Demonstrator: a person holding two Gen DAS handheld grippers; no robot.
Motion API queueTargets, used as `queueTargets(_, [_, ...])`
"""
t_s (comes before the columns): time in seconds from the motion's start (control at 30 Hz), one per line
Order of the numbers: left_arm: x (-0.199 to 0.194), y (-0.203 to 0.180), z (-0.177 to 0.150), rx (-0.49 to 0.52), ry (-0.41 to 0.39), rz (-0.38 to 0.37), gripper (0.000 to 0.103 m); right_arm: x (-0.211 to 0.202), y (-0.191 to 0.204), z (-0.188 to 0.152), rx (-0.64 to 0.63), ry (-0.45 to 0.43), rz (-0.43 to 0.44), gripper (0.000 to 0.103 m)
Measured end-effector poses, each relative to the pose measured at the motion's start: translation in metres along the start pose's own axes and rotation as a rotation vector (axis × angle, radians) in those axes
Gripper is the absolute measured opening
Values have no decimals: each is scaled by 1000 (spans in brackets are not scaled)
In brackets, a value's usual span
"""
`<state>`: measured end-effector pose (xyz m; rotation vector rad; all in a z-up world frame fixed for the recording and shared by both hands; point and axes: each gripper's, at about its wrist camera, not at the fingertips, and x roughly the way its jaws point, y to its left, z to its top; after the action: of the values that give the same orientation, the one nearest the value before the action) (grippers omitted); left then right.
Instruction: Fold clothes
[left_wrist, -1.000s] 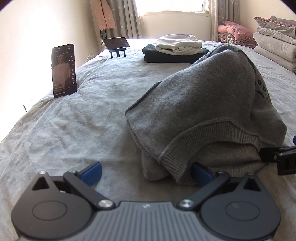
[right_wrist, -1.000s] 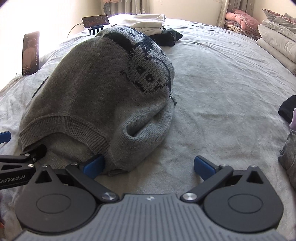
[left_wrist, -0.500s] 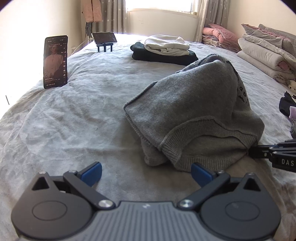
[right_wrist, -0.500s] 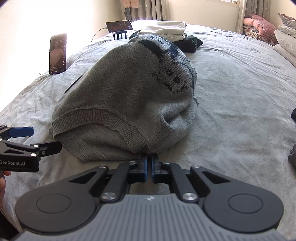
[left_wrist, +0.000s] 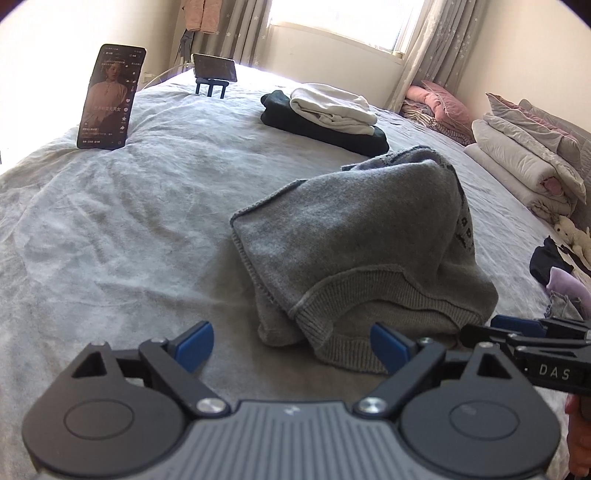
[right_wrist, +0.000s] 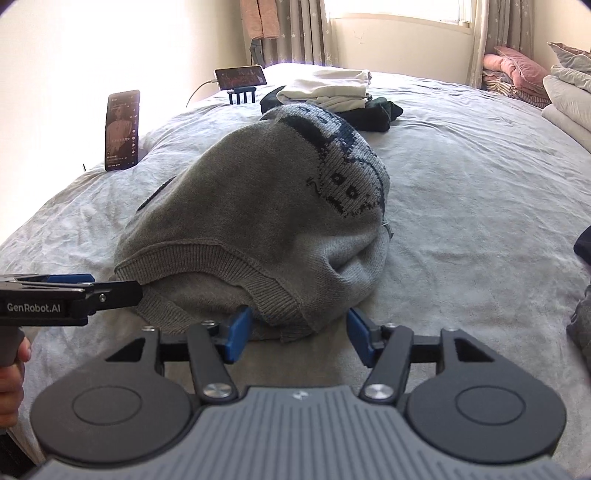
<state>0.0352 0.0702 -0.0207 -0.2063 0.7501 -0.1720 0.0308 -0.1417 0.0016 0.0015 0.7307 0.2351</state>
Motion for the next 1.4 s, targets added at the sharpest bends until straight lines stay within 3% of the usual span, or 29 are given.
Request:
queueTargets(0.1, [7, -9, 0, 7, -8, 11, 76, 0, -3, 1, 18, -7, -8, 65])
queueTargets(0.27, [16, -19, -1, 36, -31, 109, 27, 2, -10, 1, 41, 0, -38, 66])
queueTargets(0.37, [13, -17, 1, 32, -50, 117, 15, 2, -13, 0, 44, 1, -57, 67])
queueTargets(0.53, [0, -10, 7, 21, -117, 177, 13, 1, -16, 0, 47, -7, -65, 69])
queueTargets(0.8, [-10, 5, 40, 122, -280, 394, 12, 4, -18, 3, 53, -11, -67, 71])
queueTargets(1.23, [38, 50, 114, 155, -314, 620, 12, 24, -19, 11, 58, 15, -66, 72])
queueTargets(1.4, [62, 59, 133, 139, -288, 657, 13, 30, -18, 14, 45, 10, -62, 72])
